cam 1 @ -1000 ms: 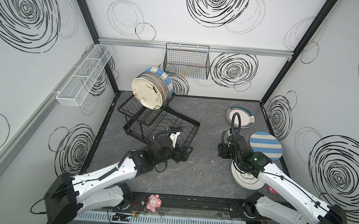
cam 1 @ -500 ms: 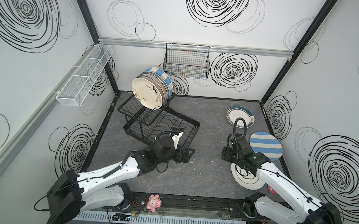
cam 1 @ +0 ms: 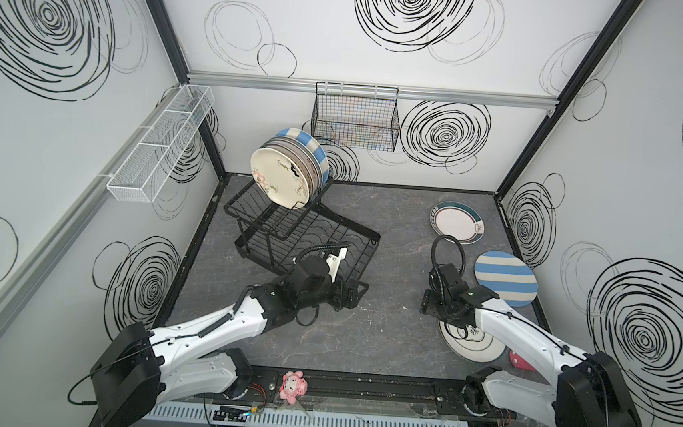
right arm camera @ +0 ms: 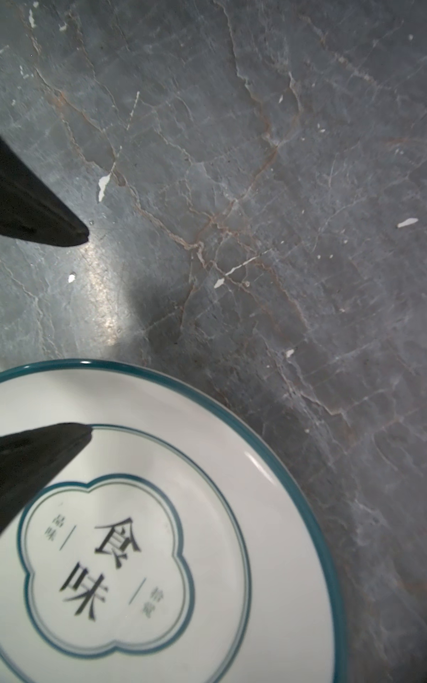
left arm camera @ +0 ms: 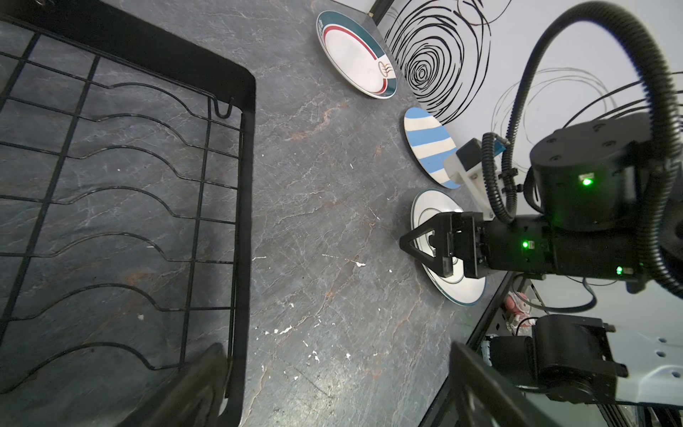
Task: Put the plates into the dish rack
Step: 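Lower the right gripper onto the rim of the teal-rimmed character plate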
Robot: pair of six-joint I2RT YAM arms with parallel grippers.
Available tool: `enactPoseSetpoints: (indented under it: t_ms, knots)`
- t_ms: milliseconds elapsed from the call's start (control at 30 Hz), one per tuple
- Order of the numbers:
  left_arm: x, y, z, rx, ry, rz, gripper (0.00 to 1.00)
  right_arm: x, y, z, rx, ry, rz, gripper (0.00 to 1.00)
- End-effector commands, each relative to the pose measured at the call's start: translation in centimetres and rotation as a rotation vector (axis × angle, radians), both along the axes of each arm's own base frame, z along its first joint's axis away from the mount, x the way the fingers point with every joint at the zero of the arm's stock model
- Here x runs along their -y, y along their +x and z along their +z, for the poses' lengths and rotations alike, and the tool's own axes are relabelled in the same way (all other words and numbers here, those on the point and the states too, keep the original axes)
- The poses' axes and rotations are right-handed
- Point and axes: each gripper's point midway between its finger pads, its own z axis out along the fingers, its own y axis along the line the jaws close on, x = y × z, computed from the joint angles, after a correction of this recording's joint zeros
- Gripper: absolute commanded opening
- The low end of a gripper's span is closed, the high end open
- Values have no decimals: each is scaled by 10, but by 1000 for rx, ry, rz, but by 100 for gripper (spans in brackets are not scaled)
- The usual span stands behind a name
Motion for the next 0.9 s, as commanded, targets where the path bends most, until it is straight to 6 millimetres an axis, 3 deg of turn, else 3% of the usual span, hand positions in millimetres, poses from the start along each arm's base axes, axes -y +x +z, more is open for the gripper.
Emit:
enactPoseSetpoints:
  t_ms: [0, 167, 533, 867]
  knots:
    - [0, 3, 4, 27, -14, -11, 96, 8, -7, -7, 10, 3, -69, 80]
    - [-6, 4, 2, 21, -1, -2, 96, 7, -1, -7, 74, 37, -86, 80]
    - [-15, 7, 1, 19, 12, 25, 96, -23, 12, -12, 86, 146, 42, 80]
    - [-22, 7, 1, 20, 24, 45, 96, -83, 21, 1, 151, 436, 231, 81]
